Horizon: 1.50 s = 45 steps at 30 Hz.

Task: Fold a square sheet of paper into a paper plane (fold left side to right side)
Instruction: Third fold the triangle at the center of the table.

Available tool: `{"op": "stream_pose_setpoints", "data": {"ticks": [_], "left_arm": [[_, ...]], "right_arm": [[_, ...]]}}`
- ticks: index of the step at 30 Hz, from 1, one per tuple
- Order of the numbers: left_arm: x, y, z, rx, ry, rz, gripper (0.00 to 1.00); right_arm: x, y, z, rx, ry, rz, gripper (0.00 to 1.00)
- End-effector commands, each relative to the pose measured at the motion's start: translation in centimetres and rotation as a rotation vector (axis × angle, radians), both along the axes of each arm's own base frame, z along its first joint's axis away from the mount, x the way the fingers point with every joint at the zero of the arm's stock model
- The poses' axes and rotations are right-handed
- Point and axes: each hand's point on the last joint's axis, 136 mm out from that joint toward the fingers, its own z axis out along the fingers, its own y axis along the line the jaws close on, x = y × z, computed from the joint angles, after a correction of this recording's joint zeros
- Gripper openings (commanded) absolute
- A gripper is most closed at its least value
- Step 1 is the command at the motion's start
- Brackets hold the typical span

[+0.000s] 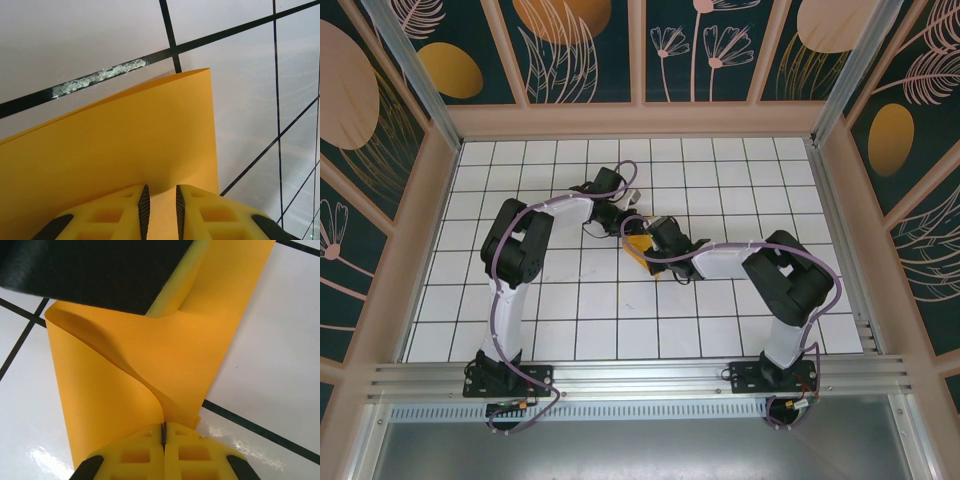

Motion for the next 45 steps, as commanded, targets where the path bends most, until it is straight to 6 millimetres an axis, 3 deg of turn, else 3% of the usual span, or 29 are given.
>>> {"op": "stream_pose_setpoints", "data": {"ticks": [1, 9, 16, 19, 23, 29, 34, 45], "left_arm": [[-1.8, 0.5, -2.8, 0.079, 0.052, -0.027, 0.27], [-0.2, 0.8, 1.6, 0.042, -0.019, -0.016, 0.39], [1.7, 3.7, 6.1, 0.018, -0.085, 0.044, 0.45], [1.0, 4.6, 7.0, 0.02, -0.098, 0.058, 0.42], [-1.6, 4.0, 7.9, -0.07, -0.079, 0.042, 0.36], [-4.7, 1.1, 7.5, -0.167, -0.018, -0.023, 0.34], [-5.1, -0.4, 4.9, -0.147, 0.034, -0.031, 0.34], [-5.8, 0.7, 0.1, -0.04, 0.092, 0.0, 0.33]], "right_arm": [[-1.5, -1.3, -2.6, -0.038, 0.094, -0.018, 0.0], [-2.5, -1.9, -3.8, -0.06, 0.143, -0.017, 0.0], [-2.7, -1.7, -4.1, -0.049, 0.155, -0.006, 0.0], [-2.7, -1.5, -4.0, -0.043, 0.155, -0.003, 0.0], [-2.7, -1.4, -4.1, -0.037, 0.158, 0.001, 0.0], [-2.7, -1.3, -4.1, -0.034, 0.157, 0.003, 0.0], [-2.7, -1.3, -4.0, -0.035, 0.158, 0.002, 0.0], [-2.7, -1.4, -4.0, -0.045, 0.159, 0.002, 0.0]]}}
